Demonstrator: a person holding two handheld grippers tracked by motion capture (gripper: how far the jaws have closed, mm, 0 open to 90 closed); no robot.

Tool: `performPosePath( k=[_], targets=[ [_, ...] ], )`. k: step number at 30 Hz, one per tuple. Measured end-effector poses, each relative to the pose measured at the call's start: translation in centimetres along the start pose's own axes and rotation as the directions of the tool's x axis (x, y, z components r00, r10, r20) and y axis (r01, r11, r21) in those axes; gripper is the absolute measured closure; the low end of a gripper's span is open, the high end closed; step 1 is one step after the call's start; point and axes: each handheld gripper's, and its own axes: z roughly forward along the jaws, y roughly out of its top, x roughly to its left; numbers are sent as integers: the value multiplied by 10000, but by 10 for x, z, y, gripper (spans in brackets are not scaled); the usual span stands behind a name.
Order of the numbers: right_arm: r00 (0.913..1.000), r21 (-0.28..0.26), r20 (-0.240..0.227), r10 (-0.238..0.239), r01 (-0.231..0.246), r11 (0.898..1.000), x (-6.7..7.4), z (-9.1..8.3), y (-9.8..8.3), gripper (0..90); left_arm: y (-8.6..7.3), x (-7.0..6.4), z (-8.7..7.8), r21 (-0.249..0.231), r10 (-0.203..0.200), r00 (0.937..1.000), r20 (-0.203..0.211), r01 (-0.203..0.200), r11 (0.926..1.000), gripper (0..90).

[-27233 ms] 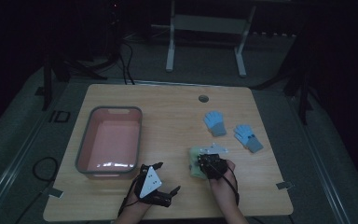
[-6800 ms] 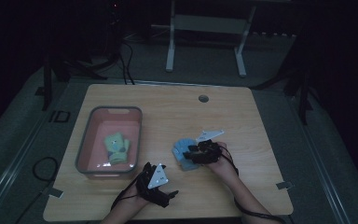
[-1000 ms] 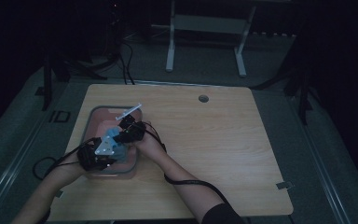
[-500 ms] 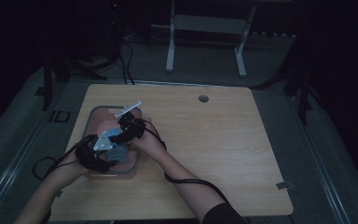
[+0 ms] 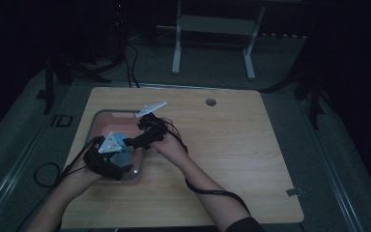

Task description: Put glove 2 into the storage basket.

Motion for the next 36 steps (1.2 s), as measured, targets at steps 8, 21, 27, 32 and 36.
performPosePath(
  k=[8,21,27,32,36],
  targets=[
    [9999,-13,128,10,-10,10000,-9,-26,-22,138,18,-18,14,-281,222,9984,515,-208,9994,74],
    [9984,-19,449,338,-338,9994,-29,-72,-72,138,52,-58,38,-758,400,9896,1379,-297,9967,74],
    [9984,72,550,151,-155,9999,-36,-83,-92,137,60,-73,49,-1011,482,9839,1719,-311,9944,75],
    [9983,168,549,205,-215,9996,-39,-88,-106,137,62,-85,60,-939,703,9788,1921,-529,9942,75],
    [9984,304,527,222,-239,9993,-39,-90,-121,137,63,-95,66,-968,841,9721,2191,-642,9932,74]
  ],
)
